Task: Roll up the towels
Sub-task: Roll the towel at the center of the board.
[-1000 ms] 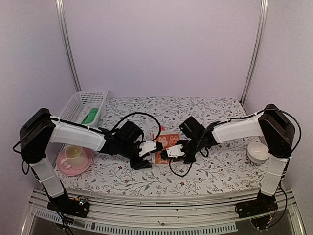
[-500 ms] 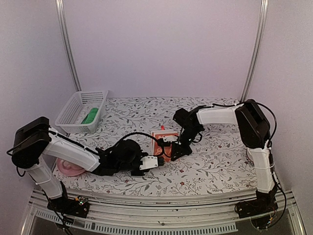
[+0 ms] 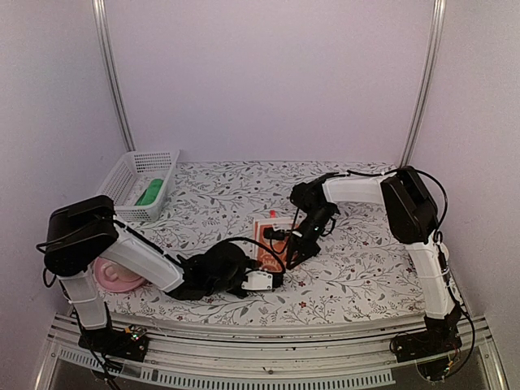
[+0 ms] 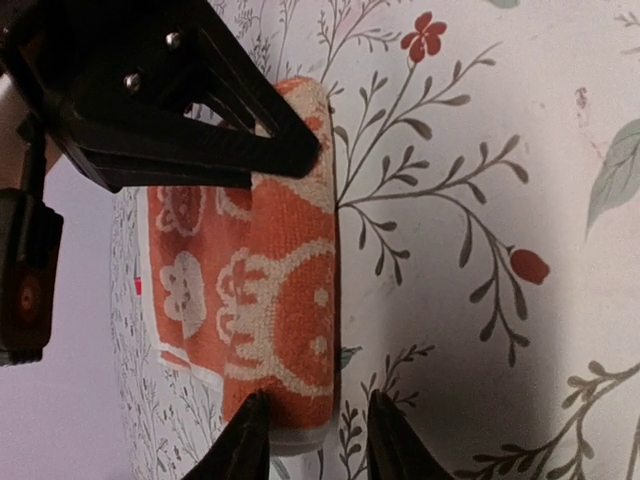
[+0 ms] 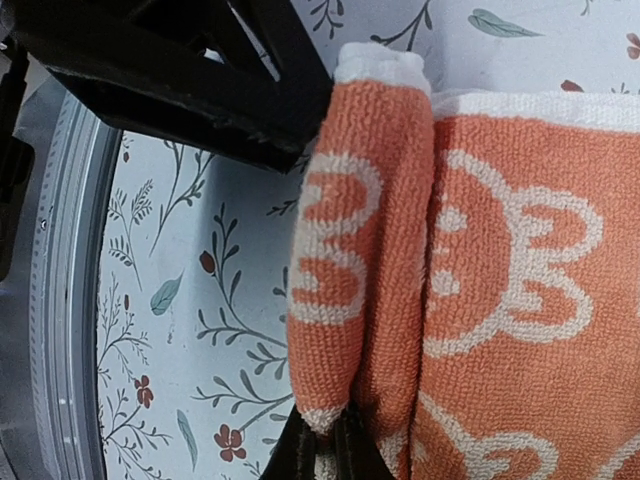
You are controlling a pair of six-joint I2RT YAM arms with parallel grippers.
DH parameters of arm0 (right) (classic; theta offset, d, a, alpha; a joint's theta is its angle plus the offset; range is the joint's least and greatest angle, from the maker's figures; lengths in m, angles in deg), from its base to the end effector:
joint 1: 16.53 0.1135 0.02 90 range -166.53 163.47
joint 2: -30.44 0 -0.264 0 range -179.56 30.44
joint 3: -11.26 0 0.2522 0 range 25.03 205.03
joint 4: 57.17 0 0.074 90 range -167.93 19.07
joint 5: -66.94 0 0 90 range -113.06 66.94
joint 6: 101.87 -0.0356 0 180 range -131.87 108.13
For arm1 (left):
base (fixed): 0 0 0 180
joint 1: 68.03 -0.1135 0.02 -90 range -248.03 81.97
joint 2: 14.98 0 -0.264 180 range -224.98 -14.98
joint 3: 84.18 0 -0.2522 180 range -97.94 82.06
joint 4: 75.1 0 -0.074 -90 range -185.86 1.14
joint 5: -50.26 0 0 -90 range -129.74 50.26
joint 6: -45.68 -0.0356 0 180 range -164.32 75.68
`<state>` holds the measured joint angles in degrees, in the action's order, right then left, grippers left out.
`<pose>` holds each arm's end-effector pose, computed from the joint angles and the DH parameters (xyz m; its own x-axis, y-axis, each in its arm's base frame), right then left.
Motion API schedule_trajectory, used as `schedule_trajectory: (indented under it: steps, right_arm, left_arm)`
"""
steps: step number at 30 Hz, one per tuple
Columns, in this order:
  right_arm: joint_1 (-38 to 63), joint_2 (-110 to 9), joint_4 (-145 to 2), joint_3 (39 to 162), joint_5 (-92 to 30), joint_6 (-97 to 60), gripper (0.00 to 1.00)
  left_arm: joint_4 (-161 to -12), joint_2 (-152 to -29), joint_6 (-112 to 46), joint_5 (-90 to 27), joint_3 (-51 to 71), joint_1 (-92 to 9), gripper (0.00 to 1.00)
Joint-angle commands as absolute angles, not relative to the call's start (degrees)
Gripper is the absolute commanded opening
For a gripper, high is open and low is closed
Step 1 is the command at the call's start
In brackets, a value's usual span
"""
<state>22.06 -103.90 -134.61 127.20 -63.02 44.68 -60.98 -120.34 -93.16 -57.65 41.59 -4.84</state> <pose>0.3246 0.2883 0.1219 -0.0723 -0.8759 -0.4770 -0.8842 -0.1650 0.4371 0.1606 -0.2935 0.1068 0.3773 0.8417 -0.3862 0.6905 0.0222 0.7230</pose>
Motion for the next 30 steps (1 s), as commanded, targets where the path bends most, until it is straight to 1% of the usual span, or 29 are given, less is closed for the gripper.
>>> schedule_trajectory:
  steps: [1, 6, 12, 16, 19, 22, 23, 24, 27, 30]
  right_arm:
    - [22.3, -108.3, -138.9, 125.5, -58.1, 44.8, 0.08]
    - [22.3, -108.9, -139.1, 125.7, -57.9, 44.8, 0.08]
    - [22.2, -108.9, -139.5, 125.7, -57.9, 44.8, 0.09]
    - [22.2, -109.1, -139.5, 125.7, -58.0, 44.8, 0.09]
    - [22.3, -109.2, -139.9, 125.8, -58.0, 45.0, 0.09]
    - [22.1, -109.2, -140.3, 126.1, -58.3, 45.4, 0.09]
    - [22.2, -109.2, -140.3, 126.2, -58.3, 45.4, 0.09]
    - [22.2, -109.1, -140.5, 126.3, -58.3, 45.4, 0.09]
    - [22.1, -108.6, -140.1, 126.4, -58.3, 45.5, 0.10]
    - [22.1, -107.0, -139.2, 126.2, -58.6, 45.5, 0.14]
  left_arm:
    - [-55.3, -120.3, -95.3, -58.7, 41.0, -3.7, 0.39]
    - [-54.3, -121.5, -96.5, -59.5, 40.9, -3.1, 0.49]
    - [-56.9, -124.8, -96.9, -59.2, 39.3, -2.6, 0.48]
    - [-56.8, -126.1, -97.2, -59.6, 39.4, -2.2, 0.46]
    - [-57.7, -126.8, -97.2, -59.6, 39.1, -2.1, 0.42]
    - [-60.4, -127.1, -96.1, -59.2, 37.8, -2.1, 0.34]
    - [-61.2, -127.1, -95.8, -59.1, 37.4, -2.1, 0.30]
    - [-62.3, -128.1, -95.2, -58.8, 36.9, -2.1, 0.19]
    - [-66.7, -129.6, -92.8, -56.7, 34.7, -2.3, 0.00]
    - [-72.3, -129.6, -89.5, -53.4, 32.4, -3.0, 0.00]
